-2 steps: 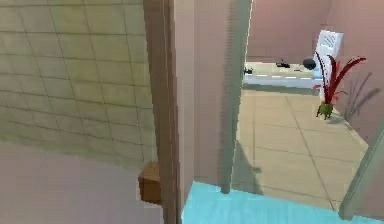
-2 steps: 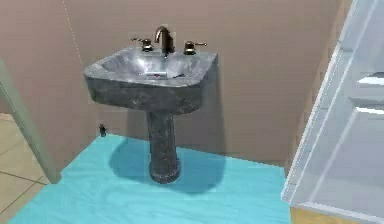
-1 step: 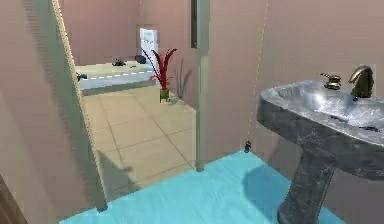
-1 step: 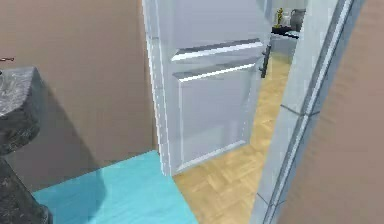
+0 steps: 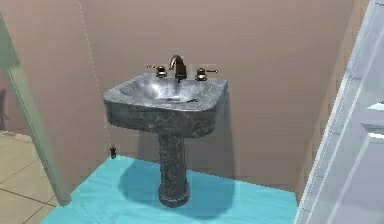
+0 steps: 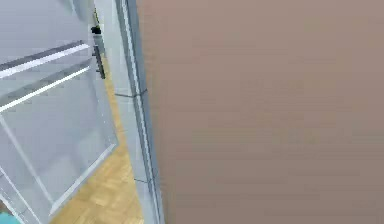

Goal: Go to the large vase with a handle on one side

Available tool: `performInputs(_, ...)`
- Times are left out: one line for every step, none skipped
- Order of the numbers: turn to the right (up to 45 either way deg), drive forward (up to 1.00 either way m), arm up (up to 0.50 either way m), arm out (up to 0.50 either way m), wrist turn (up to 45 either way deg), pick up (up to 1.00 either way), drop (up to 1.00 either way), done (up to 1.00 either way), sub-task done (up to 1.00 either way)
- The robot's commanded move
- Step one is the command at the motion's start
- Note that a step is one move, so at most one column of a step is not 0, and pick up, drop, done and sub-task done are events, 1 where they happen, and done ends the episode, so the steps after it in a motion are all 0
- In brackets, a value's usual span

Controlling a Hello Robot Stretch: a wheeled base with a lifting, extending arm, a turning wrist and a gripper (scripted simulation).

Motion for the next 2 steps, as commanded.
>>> performInputs(33.0, 0.0, 0.0, 0.0, 0.0, 0.0, 0.0, 0.0, 0.0)
performInputs(0.0, 0.45, 0.0, 0.0, 0.0, 0.0, 0.0, 0.0, 0.0)
